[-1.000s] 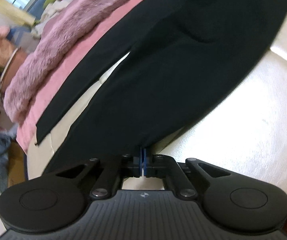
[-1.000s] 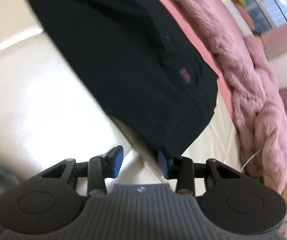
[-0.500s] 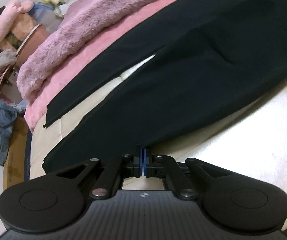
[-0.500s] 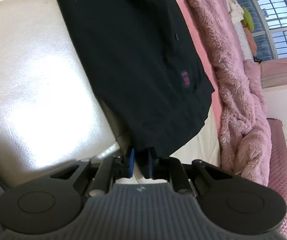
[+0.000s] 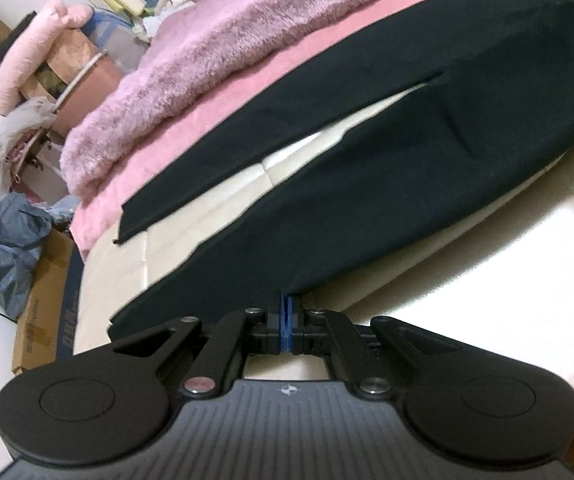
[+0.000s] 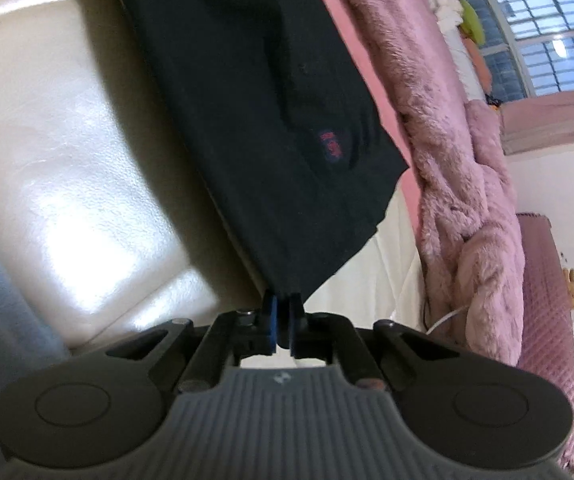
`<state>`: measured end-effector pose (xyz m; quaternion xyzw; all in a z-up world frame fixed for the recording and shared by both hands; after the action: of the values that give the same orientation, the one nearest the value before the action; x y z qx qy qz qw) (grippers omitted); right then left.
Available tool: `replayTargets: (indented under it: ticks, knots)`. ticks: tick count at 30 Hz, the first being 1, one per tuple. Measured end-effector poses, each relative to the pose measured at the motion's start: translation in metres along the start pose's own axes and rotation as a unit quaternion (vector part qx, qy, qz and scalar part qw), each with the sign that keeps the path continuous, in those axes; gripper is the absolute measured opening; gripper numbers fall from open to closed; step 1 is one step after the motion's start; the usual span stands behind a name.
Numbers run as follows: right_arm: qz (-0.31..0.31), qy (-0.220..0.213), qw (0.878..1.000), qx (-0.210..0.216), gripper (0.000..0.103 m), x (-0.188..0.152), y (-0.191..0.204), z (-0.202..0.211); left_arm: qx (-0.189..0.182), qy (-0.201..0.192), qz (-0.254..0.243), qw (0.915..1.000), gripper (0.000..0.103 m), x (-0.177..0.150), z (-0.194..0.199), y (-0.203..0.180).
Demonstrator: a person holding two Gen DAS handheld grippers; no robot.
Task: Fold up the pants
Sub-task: 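Lift the hems and fold the legs up over the waistband with both grippers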
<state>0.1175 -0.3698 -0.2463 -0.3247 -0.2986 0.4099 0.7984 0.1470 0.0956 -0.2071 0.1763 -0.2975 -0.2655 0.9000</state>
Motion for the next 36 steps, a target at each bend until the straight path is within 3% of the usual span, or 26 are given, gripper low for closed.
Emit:
replayTargets:
  ticks: [6, 16, 20, 25, 36]
  knots:
    - [-0.043, -0.011, 0.999, -0.023, 0.000, 0.016, -0.025, 0.010, 0.035, -0.019, 0.006, 0.9992, 0.000, 0.035, -0.002, 0.027]
    - [-0.133, -0.026, 0.990, -0.044, 0.000, 0.072, -0.128, -0.015, 0.081, -0.043, -0.006, 0.9957, 0.000, 0.145, -0.020, 0.087]
    - [-0.157, -0.034, 0.986, -0.037, 0.000, 0.103, -0.172, -0.044, 0.091, -0.025, -0.008, 0.9955, 0.000, 0.183, -0.052, 0.107]
    - [-0.164, -0.030, 0.986, -0.016, 0.000, 0.139, -0.203, -0.102, 0.089, 0.003, -0.020, 0.9958, 0.000, 0.207, -0.104, 0.113]
    - [-0.155, 0.004, 0.987, 0.033, 0.000, 0.166, -0.183, -0.225, 0.071, 0.059, -0.064, 0.9937, 0.000, 0.209, -0.206, 0.090]
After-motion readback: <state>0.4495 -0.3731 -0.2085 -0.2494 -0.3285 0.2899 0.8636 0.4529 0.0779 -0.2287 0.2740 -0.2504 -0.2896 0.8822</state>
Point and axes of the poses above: each gripper's, at about its wrist camera, not at the fingertips, and z roughly against the way its jaws point, y to its left, x to its top, the point moved 9 cm from there along -z, roughly the way its jaws point, and after that the axes turned 3 degrees about -x, right-handed, at the moved point
